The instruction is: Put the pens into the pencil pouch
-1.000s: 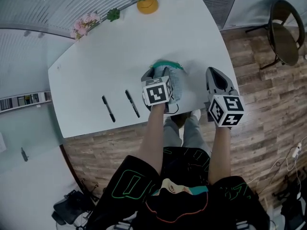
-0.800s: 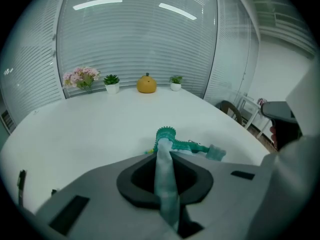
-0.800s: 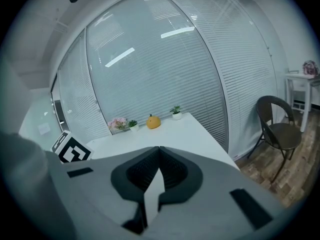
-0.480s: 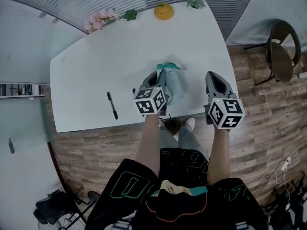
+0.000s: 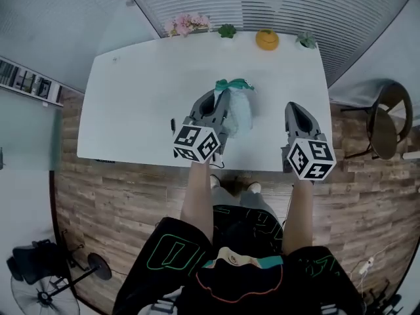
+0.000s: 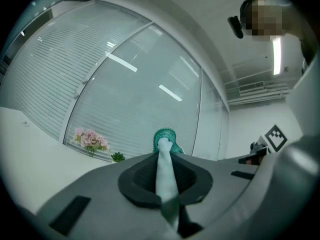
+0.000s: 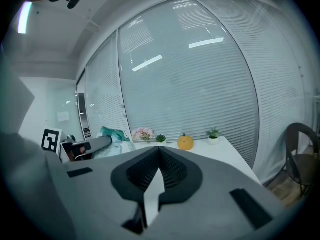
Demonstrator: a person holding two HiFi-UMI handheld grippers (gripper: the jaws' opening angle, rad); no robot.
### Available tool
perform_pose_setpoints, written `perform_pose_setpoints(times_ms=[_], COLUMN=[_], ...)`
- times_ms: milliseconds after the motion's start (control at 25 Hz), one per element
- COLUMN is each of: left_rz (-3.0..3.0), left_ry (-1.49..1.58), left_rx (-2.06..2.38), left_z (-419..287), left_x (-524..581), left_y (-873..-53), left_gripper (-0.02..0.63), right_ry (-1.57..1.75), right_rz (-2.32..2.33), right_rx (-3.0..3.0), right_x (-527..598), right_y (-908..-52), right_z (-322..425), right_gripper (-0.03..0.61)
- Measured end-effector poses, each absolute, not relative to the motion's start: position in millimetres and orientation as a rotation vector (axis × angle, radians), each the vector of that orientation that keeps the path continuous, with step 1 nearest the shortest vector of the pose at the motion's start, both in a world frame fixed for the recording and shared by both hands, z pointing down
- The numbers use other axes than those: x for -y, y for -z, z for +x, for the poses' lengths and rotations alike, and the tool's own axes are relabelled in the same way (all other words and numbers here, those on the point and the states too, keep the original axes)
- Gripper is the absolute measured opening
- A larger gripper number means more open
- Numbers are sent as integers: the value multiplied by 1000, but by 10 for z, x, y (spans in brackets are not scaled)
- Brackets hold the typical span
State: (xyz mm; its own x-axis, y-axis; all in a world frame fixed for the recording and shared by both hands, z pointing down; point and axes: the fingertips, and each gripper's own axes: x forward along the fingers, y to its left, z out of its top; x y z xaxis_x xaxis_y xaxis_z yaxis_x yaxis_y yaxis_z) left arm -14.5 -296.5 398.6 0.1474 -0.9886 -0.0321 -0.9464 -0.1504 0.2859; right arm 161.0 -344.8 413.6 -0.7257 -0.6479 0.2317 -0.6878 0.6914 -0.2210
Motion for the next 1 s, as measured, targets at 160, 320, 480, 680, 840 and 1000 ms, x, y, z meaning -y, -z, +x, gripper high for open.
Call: perform_pose_setpoints(times_ms=[160,320,480,680,840,1000], left_rz=[2311,2430,2540,2630,2678,2709], left_ry=[440,560,672,798,838,825], left_rx=[1903,1839,1738,1618,1550,1505], left_z=[-369,-516,-613,-744,-832,-858], left_x=[2795,2588,2358,2023,1870,1828], left_y=[-3622,-3286,-3057,-2875,-2816,-2813], left_gripper=[20,21,21,25,25,27], right_ry=[-362,-285,-234,-197,-107,-25], right_rz=[1042,980,918,784,489,167], right_rx=[2830,2897,2960,3051,3182,3259], right_x=[3456,3452,3424,3226,2915,2566], right_y=[-3852,-3568,-3358,-3155,-2963,-2812], right_z=[1301,1009,754,389,20,-233], right_gripper=[0,0,0,0,0,0])
